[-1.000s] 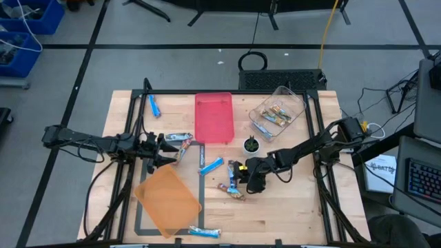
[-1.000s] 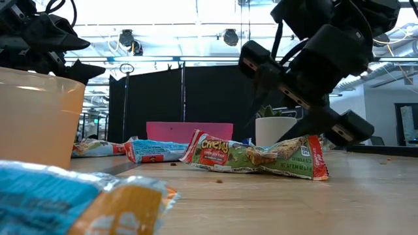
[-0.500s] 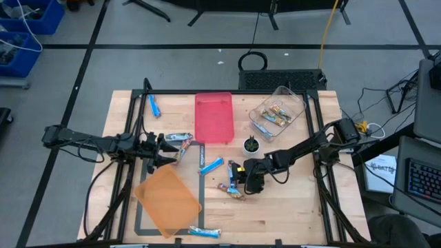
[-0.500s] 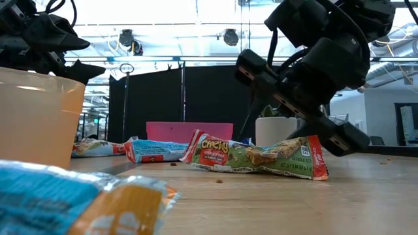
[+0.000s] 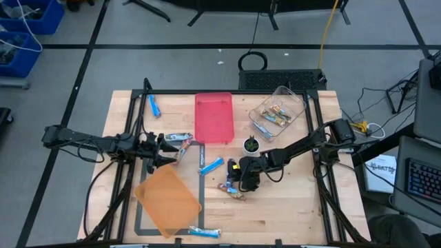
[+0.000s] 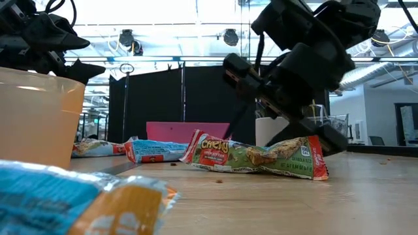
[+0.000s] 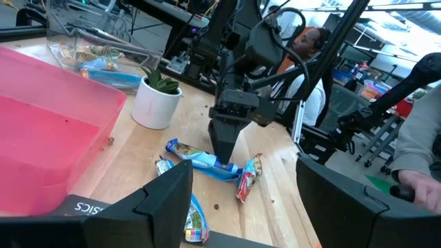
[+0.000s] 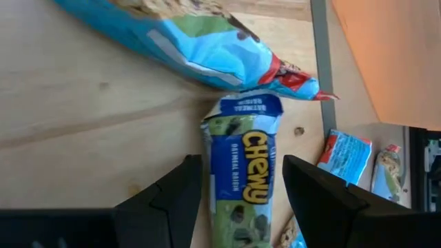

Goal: Pick and place Granola Bars by type
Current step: Put the blue granola bar into the red bin

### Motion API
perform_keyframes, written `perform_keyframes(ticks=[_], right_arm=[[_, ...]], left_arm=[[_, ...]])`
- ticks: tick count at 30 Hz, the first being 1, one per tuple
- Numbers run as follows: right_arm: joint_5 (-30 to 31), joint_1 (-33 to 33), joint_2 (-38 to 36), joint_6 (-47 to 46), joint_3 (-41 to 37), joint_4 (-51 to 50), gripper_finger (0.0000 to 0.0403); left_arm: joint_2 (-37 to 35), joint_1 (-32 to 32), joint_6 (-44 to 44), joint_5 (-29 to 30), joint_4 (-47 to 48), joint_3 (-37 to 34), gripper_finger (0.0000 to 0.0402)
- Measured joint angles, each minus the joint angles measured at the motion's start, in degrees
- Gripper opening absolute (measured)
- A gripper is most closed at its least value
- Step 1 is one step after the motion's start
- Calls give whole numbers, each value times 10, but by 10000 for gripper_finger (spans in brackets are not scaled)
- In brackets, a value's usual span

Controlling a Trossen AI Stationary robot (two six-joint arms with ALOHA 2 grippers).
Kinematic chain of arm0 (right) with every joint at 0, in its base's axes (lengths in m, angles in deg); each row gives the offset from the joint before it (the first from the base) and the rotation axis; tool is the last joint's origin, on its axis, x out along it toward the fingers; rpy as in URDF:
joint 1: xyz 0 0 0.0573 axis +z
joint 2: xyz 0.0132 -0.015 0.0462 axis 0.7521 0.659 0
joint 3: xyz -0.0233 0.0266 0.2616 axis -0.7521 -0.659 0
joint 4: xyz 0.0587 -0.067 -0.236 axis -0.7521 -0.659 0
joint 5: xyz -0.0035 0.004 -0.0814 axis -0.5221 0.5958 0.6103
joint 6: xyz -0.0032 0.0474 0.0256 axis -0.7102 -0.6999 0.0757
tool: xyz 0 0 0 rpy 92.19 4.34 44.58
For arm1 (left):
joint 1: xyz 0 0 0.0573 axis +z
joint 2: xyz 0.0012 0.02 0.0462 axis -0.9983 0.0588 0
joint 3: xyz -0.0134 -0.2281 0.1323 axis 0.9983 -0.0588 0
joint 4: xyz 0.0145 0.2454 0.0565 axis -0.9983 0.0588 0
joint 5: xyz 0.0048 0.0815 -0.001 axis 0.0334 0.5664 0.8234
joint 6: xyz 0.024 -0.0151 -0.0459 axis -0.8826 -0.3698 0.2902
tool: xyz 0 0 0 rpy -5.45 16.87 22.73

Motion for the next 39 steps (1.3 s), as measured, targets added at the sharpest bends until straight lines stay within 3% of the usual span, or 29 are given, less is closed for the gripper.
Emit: perform_keyframes(ticks=[10, 26, 39], right_arm=[[-4, -1, 5, -19, 23, -2, 186], [-1, -2, 5, -90, 23, -8, 9], [33, -2, 2, -106, 23, -14, 1]], left_arm=[[0, 0, 0, 0, 1, 0, 258], [0, 0, 0, 0, 1, 0, 257], [0, 0, 0, 0, 1, 0, 258]])
